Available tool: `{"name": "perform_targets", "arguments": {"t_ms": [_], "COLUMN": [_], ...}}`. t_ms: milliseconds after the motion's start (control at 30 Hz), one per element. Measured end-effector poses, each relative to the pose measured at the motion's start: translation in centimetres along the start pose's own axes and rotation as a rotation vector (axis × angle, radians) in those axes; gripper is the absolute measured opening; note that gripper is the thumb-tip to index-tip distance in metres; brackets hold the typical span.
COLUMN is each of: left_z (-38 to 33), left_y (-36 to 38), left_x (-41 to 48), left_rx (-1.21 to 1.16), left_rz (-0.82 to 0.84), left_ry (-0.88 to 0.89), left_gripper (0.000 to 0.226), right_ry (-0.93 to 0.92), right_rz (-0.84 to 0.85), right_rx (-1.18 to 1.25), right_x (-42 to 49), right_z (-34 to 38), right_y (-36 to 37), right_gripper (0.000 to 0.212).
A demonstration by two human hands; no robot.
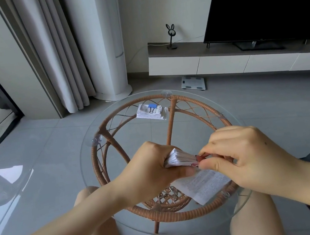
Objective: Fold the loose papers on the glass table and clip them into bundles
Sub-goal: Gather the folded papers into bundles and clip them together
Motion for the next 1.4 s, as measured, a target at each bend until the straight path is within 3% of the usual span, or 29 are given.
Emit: {"name": "perform_targets", "arguments": {"t_ms": [67,133,267,333,500,700,767,900,1133,1267,1400], "left_z": [0.2,0.5,1.5,1.9,2.3,2.3,2.6,2.8,3.2,3.3,3.7], "left_y": [-0.1,0.0,0.5,0.2,0.0,-0.5,-0.4,-0.3,0.1,0.5,0.3], "left_x": [0.3,0.6,0.7,0.8,0.9,1.2,1.2,1.4,2.1,2.4,2.8], "left_rx": [-0.101,-0.213,-0.598,-0.789,-0.913,-0.91,-0.919,-0.924,-0.918,-0.943,-0.868], "left_rz": [0.036,0.093,0.143,0.106,0.074,0.041,0.021,0.006,-0.08,-0.17,-0.177], "left_ry": [-0.052,-0.096,-0.225,-0.255,-0.29,-0.308,-0.329,-0.387,-0.437,-0.454,-0.439], "left_gripper": [0.018,0.029,0.036,0.03,0.024,0.032,0.04,0.041,0.043,0.033,0.039], "right_ry": [0.033,0.1,0.351,0.421,0.448,0.494,0.505,0.482,0.292,0.199,0.169], "right_rz": [0.034,0.083,0.314,0.344,0.244,0.119,0.156,0.11,-0.291,-0.338,-0.28], "right_rx": [0.046,0.137,0.625,0.749,0.667,0.866,0.815,0.475,-0.142,-0.146,-0.077], "right_x": [0.4,0.9,1.2,0.7,-0.1,-0.3,-0.1,0.8,1.0,0.5,0.3], "right_z": [-0.5,-1.2,-3.1,-3.8,-4.1,-4.4,-4.4,-5.0,-2.5,-1.7,-1.5], "right_y": [-0.2,-0.4,0.6,1.0,1.2,2.3,2.4,1.6,1.6,2.9,3.9], "right_gripper": [0.028,0.03,0.03,0.035,0.025,0.015,0.02,0.061,0.037,0.018,0.025]}}
Point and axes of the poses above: each hand's wrist, its own x-axis towards the middle knuckle, its own y-axis out of the palm, z = x × y, the point moved 5 cm from there along x, towards the middle knuckle, and after that the axes turned 11 degrees about z, right-handed, at the moved point
